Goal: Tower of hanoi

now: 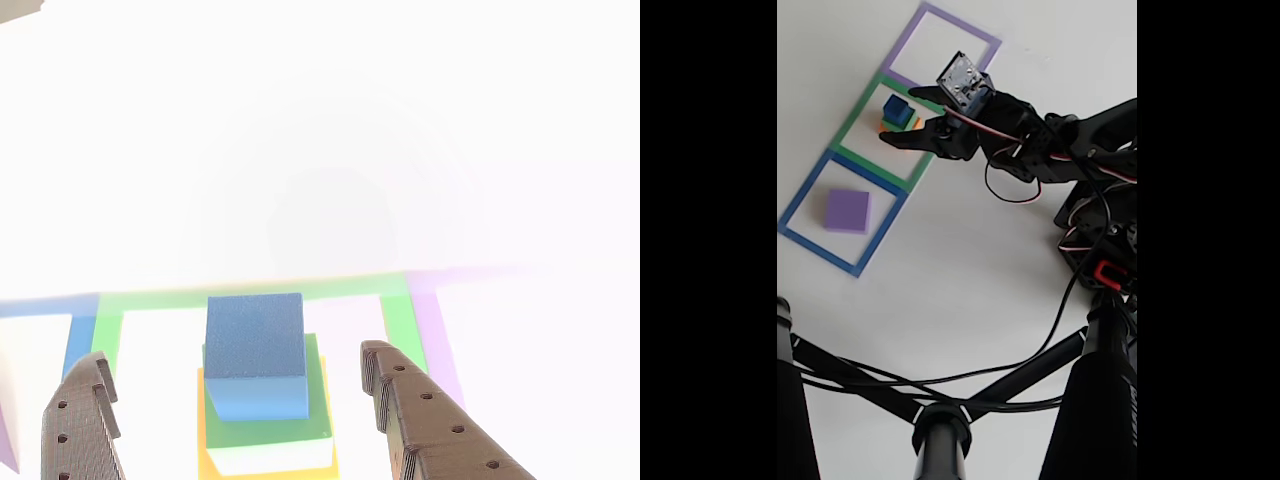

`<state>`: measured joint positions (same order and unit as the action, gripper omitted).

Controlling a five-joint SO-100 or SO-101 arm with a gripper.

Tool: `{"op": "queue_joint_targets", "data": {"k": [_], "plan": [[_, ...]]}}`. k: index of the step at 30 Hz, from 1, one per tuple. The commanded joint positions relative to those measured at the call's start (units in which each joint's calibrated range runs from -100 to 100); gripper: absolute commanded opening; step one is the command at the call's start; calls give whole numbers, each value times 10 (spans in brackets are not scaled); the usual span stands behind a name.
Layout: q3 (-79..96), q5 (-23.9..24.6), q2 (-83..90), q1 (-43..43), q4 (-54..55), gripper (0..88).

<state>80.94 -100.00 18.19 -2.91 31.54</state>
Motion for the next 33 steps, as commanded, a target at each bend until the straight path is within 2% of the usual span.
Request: {"op": "queue_joint_targets", "data": {"k": [1,10,33], "plan": [[-28,0,-1,15,16,266],[-43,0,-20,18,18,232],[-46,0,-25,26,18,41]]}}
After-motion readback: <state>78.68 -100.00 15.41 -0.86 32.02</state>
